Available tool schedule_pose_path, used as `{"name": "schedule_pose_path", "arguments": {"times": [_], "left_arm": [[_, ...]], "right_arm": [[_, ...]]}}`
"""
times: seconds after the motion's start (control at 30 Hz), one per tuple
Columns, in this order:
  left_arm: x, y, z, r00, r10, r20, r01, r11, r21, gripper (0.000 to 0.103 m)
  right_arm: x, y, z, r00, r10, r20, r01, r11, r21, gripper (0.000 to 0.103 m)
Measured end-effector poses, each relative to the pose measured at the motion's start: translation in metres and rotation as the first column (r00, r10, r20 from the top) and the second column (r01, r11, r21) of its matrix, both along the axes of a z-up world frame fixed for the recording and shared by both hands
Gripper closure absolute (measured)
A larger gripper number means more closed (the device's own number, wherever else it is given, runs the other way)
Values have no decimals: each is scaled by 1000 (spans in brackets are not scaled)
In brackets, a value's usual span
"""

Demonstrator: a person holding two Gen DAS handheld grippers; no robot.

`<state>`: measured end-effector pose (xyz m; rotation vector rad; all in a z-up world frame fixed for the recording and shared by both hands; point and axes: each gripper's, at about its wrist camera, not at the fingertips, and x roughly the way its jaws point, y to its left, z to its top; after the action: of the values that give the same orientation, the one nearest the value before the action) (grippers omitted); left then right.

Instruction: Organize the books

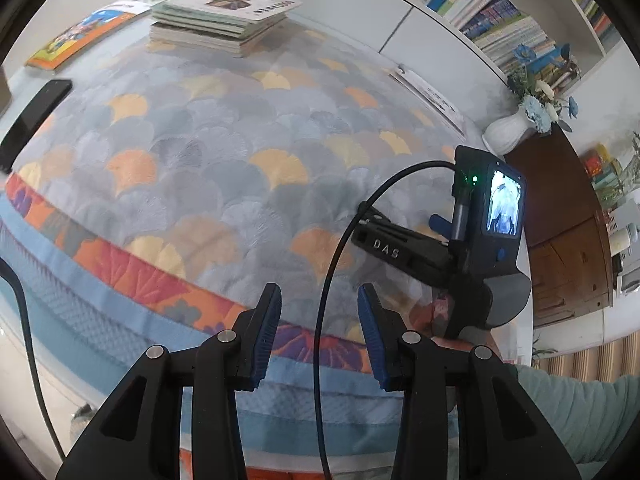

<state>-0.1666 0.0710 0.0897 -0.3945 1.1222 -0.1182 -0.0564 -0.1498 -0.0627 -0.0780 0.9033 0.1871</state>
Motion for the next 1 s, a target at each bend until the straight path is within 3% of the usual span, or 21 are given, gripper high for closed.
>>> {"name": "schedule_pose_path", "arguments": {"times": [0.33,0.7,0.8,0.87,1.0], "left_arm": [[-1,15,-16,998,48,-37,-50,998,-37,63],[29,-12,-1,997,-70,-38,70,997,15,63],[45,-23,2,992,-123,-35,125,991,38,63],[61,-32,6,984,-177,-28,179,982,60,63],[97,-44,5,968,-250,-40,252,966,61,62]], "right_arm": [[-4,4,-1,1000,-24,8,24,1000,-2,0],[-6,4,-1,1000,-17,-2,17,1000,2,0],[2,4,4,995,-4,-99,4,1000,-2,0],[4,-5,10,990,-19,-143,26,999,43,1],[13,-42,28,985,-114,-126,126,988,90,1]]}}
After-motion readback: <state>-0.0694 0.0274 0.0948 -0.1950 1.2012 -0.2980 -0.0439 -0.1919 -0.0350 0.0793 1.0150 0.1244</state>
